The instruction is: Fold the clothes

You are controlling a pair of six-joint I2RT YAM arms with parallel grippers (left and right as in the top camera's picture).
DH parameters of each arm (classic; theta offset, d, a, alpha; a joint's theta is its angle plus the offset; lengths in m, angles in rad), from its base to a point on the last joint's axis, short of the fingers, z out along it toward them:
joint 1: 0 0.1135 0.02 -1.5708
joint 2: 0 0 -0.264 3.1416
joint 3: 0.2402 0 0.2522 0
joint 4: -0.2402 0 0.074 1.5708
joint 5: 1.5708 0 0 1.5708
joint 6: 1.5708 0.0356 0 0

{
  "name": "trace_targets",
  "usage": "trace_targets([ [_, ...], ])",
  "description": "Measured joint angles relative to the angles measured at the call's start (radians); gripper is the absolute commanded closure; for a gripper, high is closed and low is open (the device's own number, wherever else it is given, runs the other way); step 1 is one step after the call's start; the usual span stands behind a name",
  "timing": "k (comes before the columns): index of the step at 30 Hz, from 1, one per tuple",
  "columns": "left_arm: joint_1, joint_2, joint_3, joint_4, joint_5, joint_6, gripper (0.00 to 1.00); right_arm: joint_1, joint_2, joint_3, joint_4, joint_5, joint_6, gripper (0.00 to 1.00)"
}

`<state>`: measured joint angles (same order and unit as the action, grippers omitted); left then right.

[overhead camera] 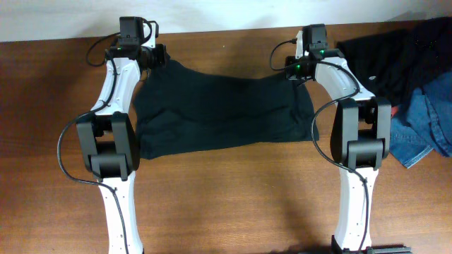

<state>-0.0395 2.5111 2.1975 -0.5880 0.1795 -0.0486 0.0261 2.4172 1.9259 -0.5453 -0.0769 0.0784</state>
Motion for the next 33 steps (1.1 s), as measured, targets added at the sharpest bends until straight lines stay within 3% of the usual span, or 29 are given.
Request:
trace_targets([
  [19, 0.001, -0.043, 0.000, -0.048, 0.000, 0.000, 1.00, 0.000, -0.005, 0.000, -0.042, 0.000, 0.000, 0.96],
  [33, 0.028, -0.101, 0.000, -0.176, 0.004, 0.000, 1.00, 0.000, -0.151, 0.000, -0.137, 0.000, -0.012, 0.96],
])
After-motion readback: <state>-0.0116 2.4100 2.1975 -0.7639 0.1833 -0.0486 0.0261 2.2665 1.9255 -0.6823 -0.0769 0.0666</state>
